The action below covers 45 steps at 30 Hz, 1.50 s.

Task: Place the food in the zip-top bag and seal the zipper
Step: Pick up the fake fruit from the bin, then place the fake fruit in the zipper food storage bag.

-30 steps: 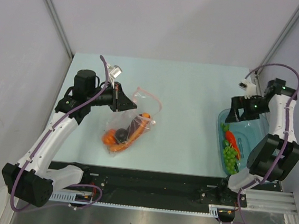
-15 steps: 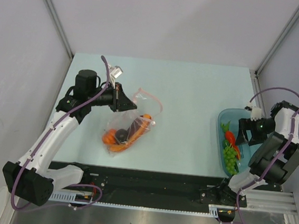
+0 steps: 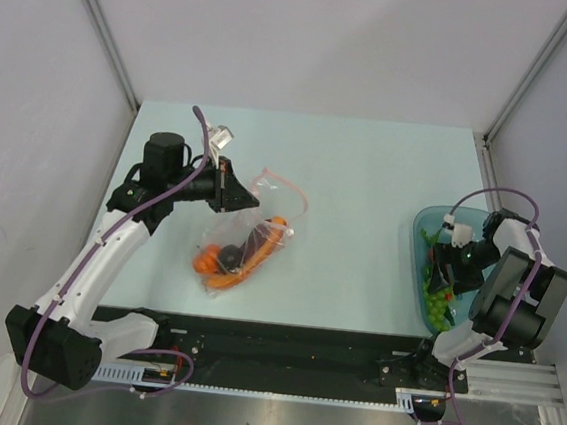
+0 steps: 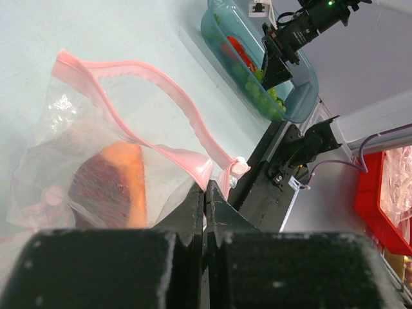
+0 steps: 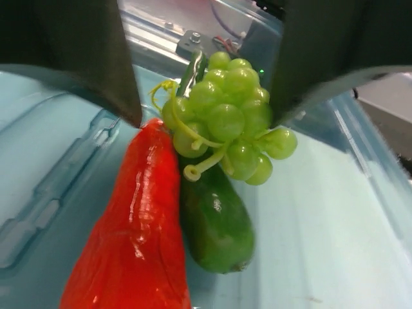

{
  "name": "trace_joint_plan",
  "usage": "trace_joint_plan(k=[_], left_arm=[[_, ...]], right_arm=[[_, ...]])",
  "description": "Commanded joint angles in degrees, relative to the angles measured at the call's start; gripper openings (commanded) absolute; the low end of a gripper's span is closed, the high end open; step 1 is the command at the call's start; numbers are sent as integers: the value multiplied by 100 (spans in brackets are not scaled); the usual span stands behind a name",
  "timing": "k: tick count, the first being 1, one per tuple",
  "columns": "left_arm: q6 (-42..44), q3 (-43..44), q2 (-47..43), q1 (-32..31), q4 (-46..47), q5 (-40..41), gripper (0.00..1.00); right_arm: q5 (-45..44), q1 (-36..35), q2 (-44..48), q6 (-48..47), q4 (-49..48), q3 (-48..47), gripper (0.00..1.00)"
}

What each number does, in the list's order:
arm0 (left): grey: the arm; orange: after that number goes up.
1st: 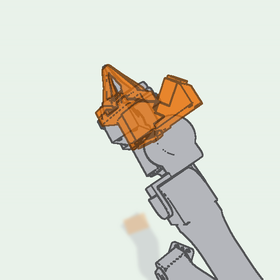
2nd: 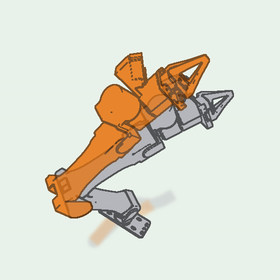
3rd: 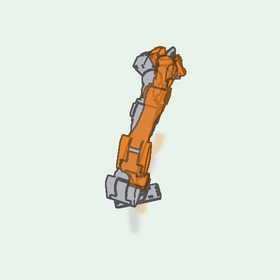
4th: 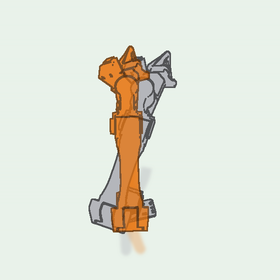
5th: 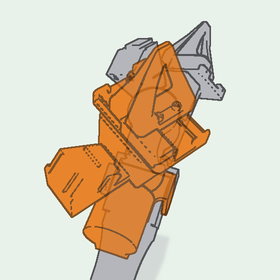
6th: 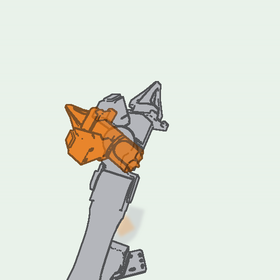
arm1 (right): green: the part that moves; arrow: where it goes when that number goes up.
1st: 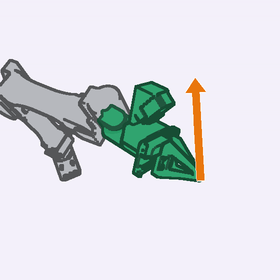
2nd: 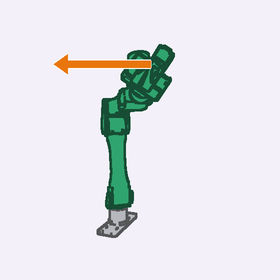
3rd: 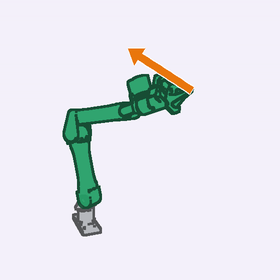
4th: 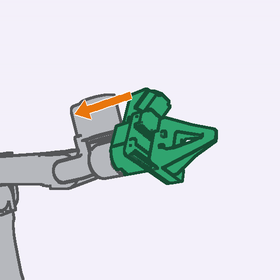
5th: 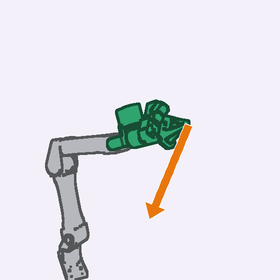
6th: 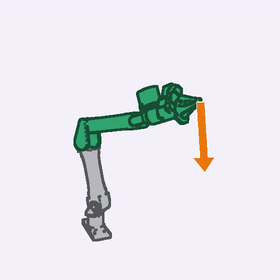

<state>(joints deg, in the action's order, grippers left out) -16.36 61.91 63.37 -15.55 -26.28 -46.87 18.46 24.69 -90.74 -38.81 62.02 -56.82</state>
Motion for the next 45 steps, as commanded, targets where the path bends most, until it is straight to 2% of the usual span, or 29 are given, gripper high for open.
trace_joint_plan(k=[1, 2, 5, 8, 9, 11, 17, 24, 29, 34, 35, 38, 41, 45], left_arm=[[195, 137, -53, 43, 9, 47, 0], [195, 137, -45, 43, 18, 47, 0], [186, 155, -1, 52, 18, 55, 0], [203, 172, -9, 43, 0, 55, 0], [212, 172, -27, 52, 0, 64, 0], [221, 155, -44, 43, -8, 64, 0], [221, 146, -1, 43, -8, 38, 0], [282, 181, 43, 43, -26, 47, 0], [195, 146, 43, 43, 70, -6, 0], [159, 251, 122, 52, 71, -6, 0], [177, 269, 149, 52, 53, 3, 0], [203, 322, 140, 43, -8, 20, 0], [151, 269, 105, 78, 9, 11, 0], [-121, 164, 35, 123, 272, -94, 0]], right_arm=[[-351, -17, 4, 216, -444, 13, 71], [-413, -17, 47, 181, -471, 4, 66], [-615, 10, 135, 58, -568, -84, 38], [-677, 62, 205, -56, -446, -312, 20], [-659, 80, 310, -92, -393, -391, 9], [-616, 141, 425, -171, -261, -592, 0], [-326, 107, 874, -84, -85, -1382, 0], [-132, -411, 821, 285, 179, -2534, 0], [1112, -1175, 602, 742, 320, -3528, 0], [1880, -2335, 242, 1899, -575, -4240, 0], [2020, -2833, 171, 2060, -734, -4424, 0], [2258, -3616, 21, 2806, -1480, -4575, 0], [2408, -4093, 152, 3578, -2525, -4348, 0], [2198, -4866, 601, 4529, -4360, -3102, 0]])
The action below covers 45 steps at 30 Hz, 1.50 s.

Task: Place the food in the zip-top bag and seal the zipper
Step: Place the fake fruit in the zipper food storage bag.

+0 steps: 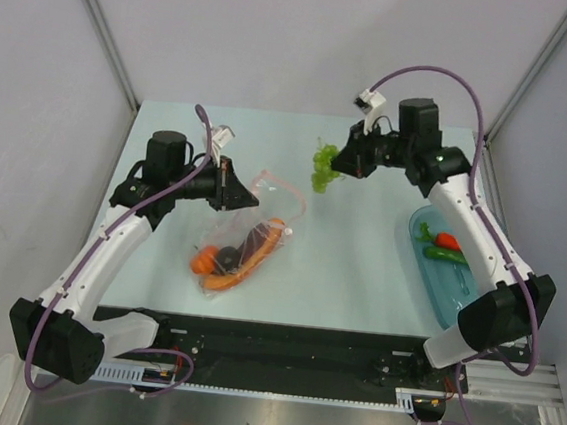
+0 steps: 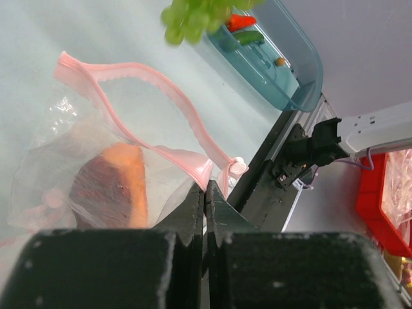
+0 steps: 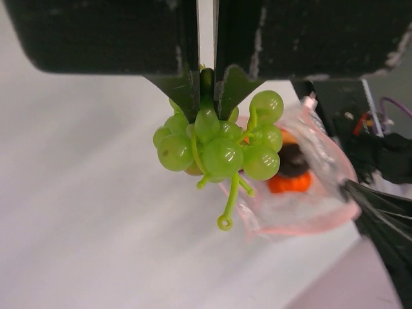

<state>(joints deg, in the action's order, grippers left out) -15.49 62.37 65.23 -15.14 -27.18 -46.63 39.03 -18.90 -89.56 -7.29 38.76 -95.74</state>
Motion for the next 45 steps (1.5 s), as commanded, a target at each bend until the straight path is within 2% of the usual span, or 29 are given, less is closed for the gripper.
trace_joint_plan(k=[1, 6, 11, 17, 18, 21, 22, 23, 26, 33, 38, 43, 45], left_arm=[[-253, 100, -142, 90, 406, -118, 0], [-332, 100, -134, 99, 477, -171, 0], [-341, 74, -151, 151, 485, -180, 0], [-446, -14, -256, 186, 600, -206, 0], [-447, -14, -265, 186, 600, -206, 0], [-420, -5, -283, 186, 582, -206, 0], [-403, -5, -292, 195, 547, -197, 0], [-385, 3, -309, 195, 530, -197, 0], [-341, -14, -336, 195, 494, -180, 0], [-341, -58, -301, 195, 503, -188, 0], [-289, -32, -274, 195, 494, -145, 0], [-297, -119, -248, 195, 555, -144, 0], [-323, -120, -222, 195, 591, -145, 0]], right_arm=[[62, -606, 535, 1536, -2231, 925, 0], [0, -1142, 185, 2485, -2838, 1058, 0], [210, -1590, -228, 3004, -3119, 1330, 0], [342, -2152, -605, 2646, -2902, 1515, 0], [395, -2188, -659, 2610, -2883, 1515, 3], [606, -2206, -703, 2540, -2866, 1524, 43], [650, -2189, -677, 2470, -2848, 1524, 63], [650, -2145, -633, 2434, -2770, 1524, 70], [659, -1838, -449, 2189, -2480, 1524, 84], [931, -635, -80, 1364, -1768, 1524, 96], [1011, 604, 122, 573, -760, 1383, 98], [353, 1843, 150, -1007, 664, 1313, 97], [211, 2310, 44, -1326, 921, 1304, 95]])
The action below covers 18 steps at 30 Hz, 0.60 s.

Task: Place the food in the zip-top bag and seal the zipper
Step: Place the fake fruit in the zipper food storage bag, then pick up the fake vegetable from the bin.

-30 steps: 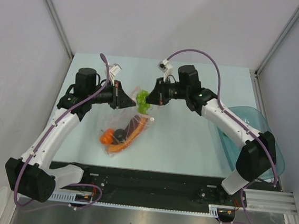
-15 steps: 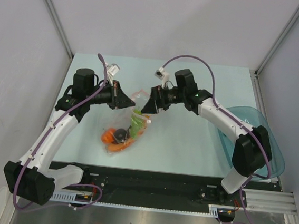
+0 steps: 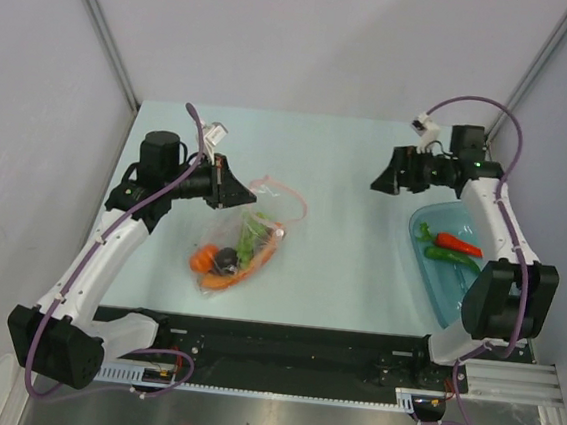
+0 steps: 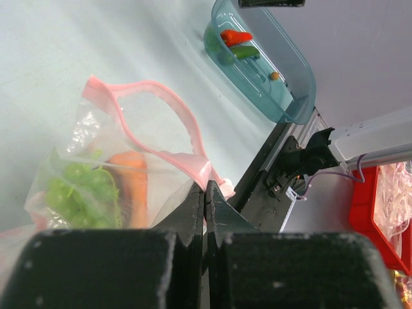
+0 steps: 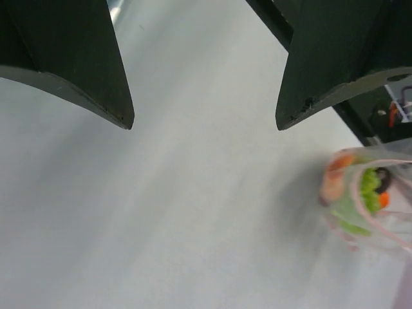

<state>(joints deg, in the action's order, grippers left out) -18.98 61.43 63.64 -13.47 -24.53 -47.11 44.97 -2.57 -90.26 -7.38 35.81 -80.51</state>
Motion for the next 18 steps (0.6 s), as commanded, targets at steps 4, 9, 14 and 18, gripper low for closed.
trace_joint_plan(k=[4, 9, 14, 18], left_arm=[[26, 1, -79, 29, 300, -96, 0], [105, -26, -97, 29, 239, -70, 0], [105, -43, -36, 29, 239, -70, 0], [114, -34, -71, 29, 186, -44, 0]], right_arm=[[-699, 1530, 61, -2667, 2006, -228, 94], [-1306, 2181, -219, -3805, 2763, -220, 88], [-1912, 2173, -571, -4245, 2563, -184, 82], [-2194, 2068, -844, -4569, 2282, -184, 75]])
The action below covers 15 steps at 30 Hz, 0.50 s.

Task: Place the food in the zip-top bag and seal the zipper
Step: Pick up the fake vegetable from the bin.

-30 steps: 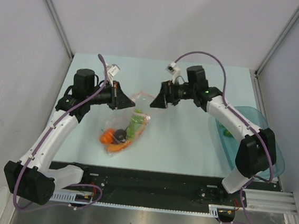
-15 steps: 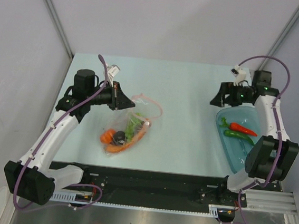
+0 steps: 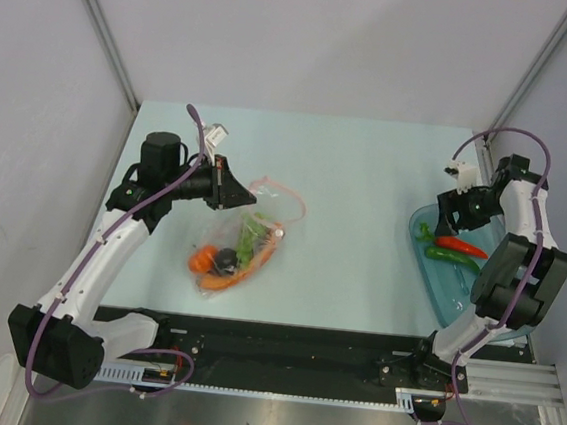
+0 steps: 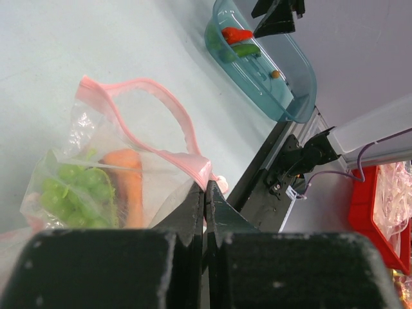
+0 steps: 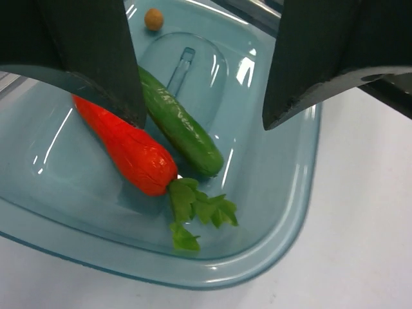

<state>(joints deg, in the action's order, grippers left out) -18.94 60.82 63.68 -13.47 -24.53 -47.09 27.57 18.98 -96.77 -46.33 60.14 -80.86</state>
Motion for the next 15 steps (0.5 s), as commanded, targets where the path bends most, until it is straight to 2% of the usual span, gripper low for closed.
trace_joint_plan(k=[1, 15], left_arm=[[110, 18, -101, 38, 186, -46, 0], [242, 88, -14, 29, 63, -28, 0]], right_arm=[[-498, -123, -297, -720, -204, -132, 74], [-1201, -378, -1019, -1379, -1074, 211, 70]])
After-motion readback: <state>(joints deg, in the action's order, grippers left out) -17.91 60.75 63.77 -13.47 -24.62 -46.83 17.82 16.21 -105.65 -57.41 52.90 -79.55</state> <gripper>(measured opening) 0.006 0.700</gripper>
